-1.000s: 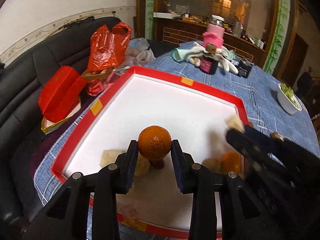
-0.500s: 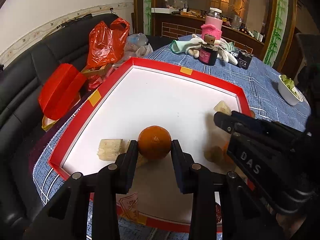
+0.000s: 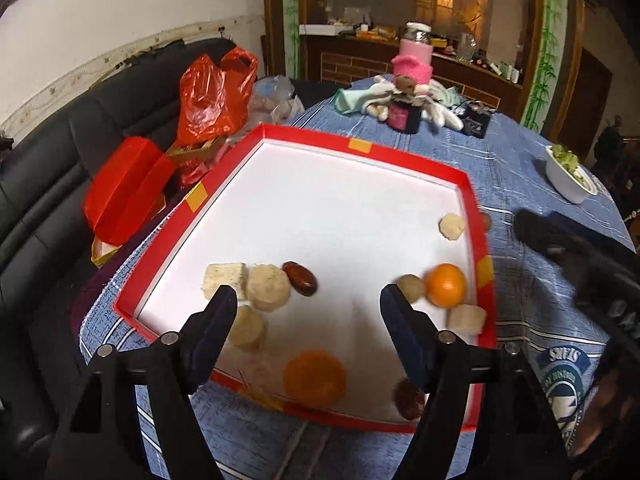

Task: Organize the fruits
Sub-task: 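Grasp a red date with the right tool while the left tool grasps a tan cube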

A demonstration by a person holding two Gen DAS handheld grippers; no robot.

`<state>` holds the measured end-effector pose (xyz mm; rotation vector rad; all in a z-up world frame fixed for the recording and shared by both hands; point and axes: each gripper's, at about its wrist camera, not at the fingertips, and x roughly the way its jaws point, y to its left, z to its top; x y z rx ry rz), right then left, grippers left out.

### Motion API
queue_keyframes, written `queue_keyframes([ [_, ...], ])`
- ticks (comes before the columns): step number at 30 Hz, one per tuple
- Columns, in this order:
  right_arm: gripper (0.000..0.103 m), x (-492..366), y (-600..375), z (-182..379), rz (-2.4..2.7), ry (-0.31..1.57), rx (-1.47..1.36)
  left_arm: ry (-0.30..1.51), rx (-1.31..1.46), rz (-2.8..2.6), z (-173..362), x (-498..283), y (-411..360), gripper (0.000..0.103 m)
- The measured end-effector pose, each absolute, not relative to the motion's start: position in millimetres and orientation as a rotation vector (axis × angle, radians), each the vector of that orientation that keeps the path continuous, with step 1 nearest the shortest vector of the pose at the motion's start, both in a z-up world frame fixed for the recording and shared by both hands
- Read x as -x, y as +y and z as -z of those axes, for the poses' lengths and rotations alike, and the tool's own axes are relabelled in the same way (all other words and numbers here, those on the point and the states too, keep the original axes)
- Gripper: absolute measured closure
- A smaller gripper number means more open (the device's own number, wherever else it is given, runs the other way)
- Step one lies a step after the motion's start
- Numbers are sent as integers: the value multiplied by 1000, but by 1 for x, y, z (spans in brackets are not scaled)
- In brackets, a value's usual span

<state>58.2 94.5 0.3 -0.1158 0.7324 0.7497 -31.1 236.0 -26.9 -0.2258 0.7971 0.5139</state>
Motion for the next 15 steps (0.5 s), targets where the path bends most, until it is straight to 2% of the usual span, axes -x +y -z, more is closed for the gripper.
queue_keyframes([
  [5, 45, -72, 5, -1, -586, 701, 73, 719, 253, -475, 15, 39, 218, 28],
  [9, 45, -100, -54, 19, -432, 772, 32, 682, 231, -407, 11, 38, 193, 29],
  [11, 49, -112, -73, 31, -379, 807, 35, 680, 224, -383, 10, 36, 184, 29],
  [12, 55, -116, -77, 34, -368, 817, 41, 685, 221, -367, 11, 34, 179, 29],
  [15, 57, -127, -73, 40, -371, 841, 63, 701, 211, -340, 12, 29, 169, 29],
])
